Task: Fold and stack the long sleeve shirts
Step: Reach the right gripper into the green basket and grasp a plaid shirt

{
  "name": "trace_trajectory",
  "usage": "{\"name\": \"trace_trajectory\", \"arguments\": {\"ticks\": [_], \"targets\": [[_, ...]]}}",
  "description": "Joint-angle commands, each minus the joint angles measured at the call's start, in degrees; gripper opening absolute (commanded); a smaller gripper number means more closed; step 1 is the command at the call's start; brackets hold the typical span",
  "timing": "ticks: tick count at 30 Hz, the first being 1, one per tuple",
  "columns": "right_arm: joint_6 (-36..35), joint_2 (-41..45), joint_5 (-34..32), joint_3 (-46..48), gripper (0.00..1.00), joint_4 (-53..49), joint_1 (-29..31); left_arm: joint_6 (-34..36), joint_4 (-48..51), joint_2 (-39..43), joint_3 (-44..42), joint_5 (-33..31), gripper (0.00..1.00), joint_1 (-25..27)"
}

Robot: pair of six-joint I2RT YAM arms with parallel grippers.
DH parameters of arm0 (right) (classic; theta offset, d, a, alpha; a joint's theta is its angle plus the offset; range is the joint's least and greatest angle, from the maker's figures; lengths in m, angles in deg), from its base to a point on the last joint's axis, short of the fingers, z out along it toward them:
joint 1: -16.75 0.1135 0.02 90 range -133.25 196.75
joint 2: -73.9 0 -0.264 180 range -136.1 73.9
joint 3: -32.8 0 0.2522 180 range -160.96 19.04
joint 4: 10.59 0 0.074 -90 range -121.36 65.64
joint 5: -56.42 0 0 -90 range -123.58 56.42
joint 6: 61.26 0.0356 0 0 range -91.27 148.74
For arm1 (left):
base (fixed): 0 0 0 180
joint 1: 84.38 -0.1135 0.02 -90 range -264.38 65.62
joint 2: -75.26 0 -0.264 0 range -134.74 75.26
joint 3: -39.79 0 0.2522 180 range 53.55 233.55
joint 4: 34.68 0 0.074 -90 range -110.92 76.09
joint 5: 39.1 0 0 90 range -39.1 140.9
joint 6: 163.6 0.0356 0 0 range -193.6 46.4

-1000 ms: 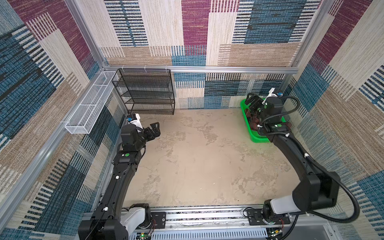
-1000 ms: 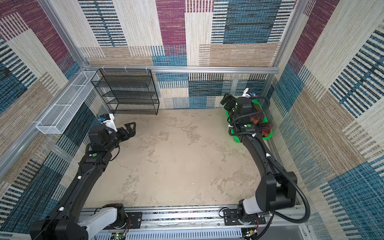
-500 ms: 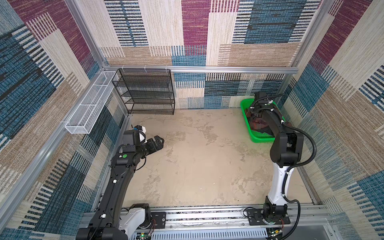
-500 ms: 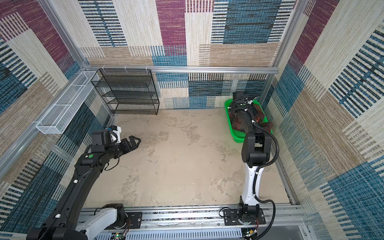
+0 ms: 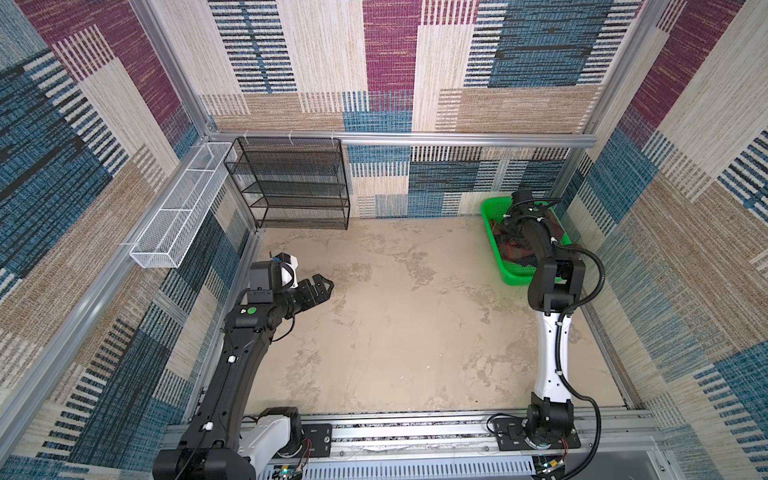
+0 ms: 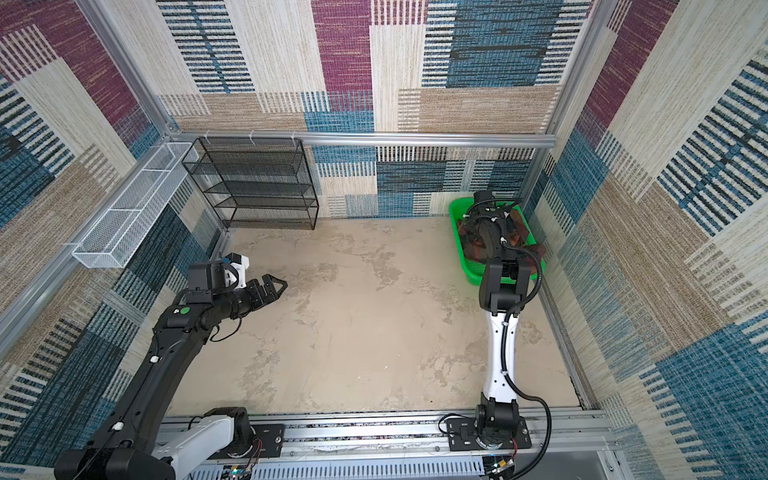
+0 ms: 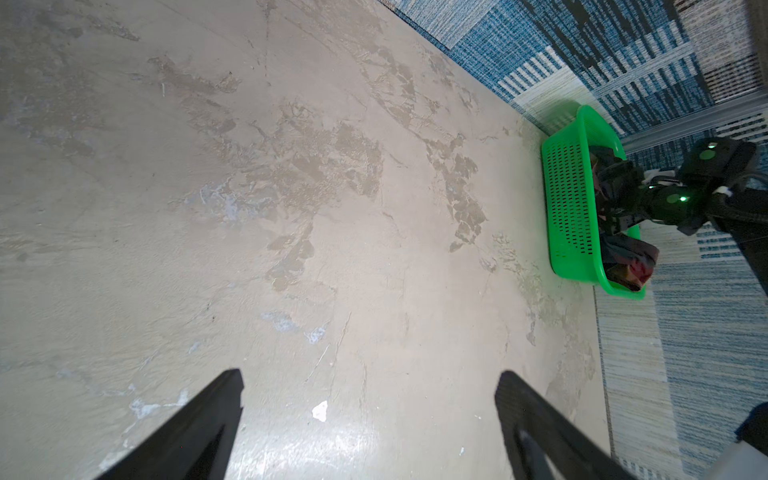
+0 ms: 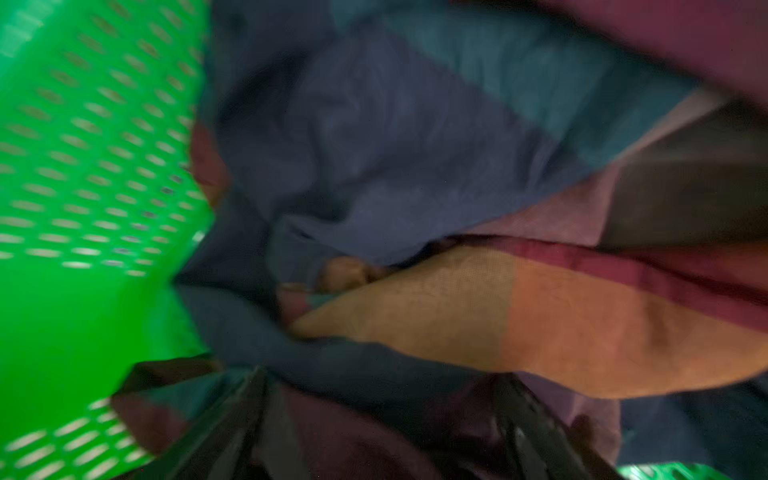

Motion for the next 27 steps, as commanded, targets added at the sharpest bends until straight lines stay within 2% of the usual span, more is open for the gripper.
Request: {"name": "trace_trajectory", "arguments": {"ticks": [1,2,3,4,5,10,16,17,19,21,27], "targets": [[1.0,-1.6,4.8,-0.2,0.75,-0.3,0.1,0.1,0.2,-0.8,0.6,1.4,0.96,-0.2],[1.0,-1.9,5.5,-0.1,0.69,-0.2,0.0,0.1,0.2,-1.1,0.6,1.9,0.96,-0.2],[0.7,-2.0,6.3,0.2,0.58,0.1,0.1,0.1,0.2,-1.2,0.6,2.2,0.95,-0.2],[0.4,-1.9,7.4,0.7,0.44,0.8,0.1,0.2,0.2,-1.4,0.6,2.5,0.95,-0.2],[0.3,-1.5,8.2,1.0,0.35,1.0,0.1,0.1,0.2,-1.4,0.6,2.6,0.95,-0.2],[-0.1,4.8,12.0,5.4,0.0,4.6,0.2,0.2,0.1,-1.1,0.6,2.8,0.94,-0.2],[-1.3,16.2,10.3,13.0,0.0,9.8,2.2,0.1,-0.4,-0.7,0.6,4.1,0.94,-0.2],[-1.1,17.1,12.1,15.0,0.0,11.2,2.3,0.1,-0.6,-0.6,0.5,4.4,0.94,-0.2],[-1.0,18.4,11.5,17.5,0.0,11.0,2.8,0.0,-1.0,-0.5,0.3,4.9,0.94,-0.2],[-1.3,21.6,8.8,24.2,0.0,15.7,4.5,0.0,-1.1,-0.2,0.1,5.1,0.94,-0.2],[0.4,31.1,8.1,41.3,0.0,28.9,8.3,-0.1,-2.1,0.2,-0.1,6.0,0.93,-0.2]]}}
